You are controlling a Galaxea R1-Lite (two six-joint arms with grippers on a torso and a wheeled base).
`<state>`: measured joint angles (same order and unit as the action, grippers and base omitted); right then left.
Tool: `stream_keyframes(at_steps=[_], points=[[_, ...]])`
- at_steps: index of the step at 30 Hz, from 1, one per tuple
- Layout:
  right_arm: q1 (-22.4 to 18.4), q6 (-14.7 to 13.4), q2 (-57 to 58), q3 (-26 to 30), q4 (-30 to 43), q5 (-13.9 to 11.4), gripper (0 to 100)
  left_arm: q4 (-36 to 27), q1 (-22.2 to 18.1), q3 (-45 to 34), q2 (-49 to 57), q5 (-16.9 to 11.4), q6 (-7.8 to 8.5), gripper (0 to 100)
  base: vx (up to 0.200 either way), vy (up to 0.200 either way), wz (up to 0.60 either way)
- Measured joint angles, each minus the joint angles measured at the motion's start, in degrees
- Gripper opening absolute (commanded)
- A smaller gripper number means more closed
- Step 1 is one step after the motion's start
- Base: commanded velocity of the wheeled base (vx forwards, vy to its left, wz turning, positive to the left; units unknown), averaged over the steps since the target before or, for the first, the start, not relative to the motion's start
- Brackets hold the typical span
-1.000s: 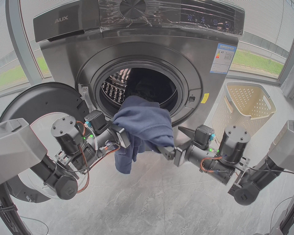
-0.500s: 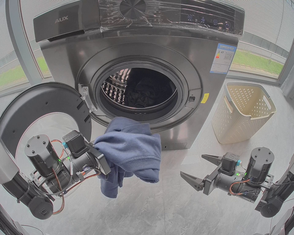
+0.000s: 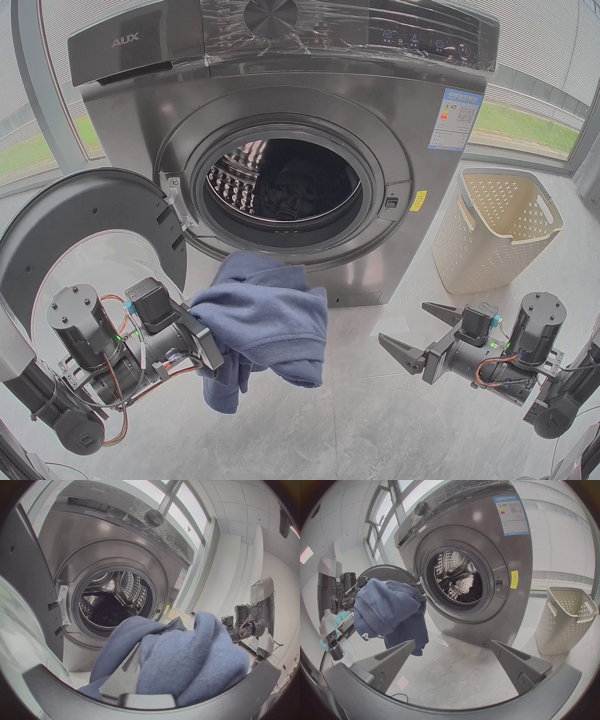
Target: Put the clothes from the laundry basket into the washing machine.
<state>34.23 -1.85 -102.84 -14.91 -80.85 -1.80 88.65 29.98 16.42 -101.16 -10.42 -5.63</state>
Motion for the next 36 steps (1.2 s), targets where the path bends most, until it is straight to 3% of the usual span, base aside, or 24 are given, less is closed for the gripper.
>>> stream_keyframes(at_steps=[10, 16, 36], points=[[-0.2, -0.1, -0.2, 0.2, -0.3, 0.0, 100, 0.0, 1.5, 0.0, -1.3, 0.3, 0.35, 0, 0.200, 0.000, 0.00], [-0.2, -0.1, -0.3, 0.2, -0.3, 0.0, 100, 0.0, 2.3, -0.1, -2.9, 0.5, 1.62, 0, 0.200, 0.000, 0.00], [1.2, -0.3, -0.4, 0.8, -0.2, 0.0, 100, 0.1, 4.9, 1.4, -5.3, 1.1, 1.56, 0, 0.000, 0.000, 0.00]])
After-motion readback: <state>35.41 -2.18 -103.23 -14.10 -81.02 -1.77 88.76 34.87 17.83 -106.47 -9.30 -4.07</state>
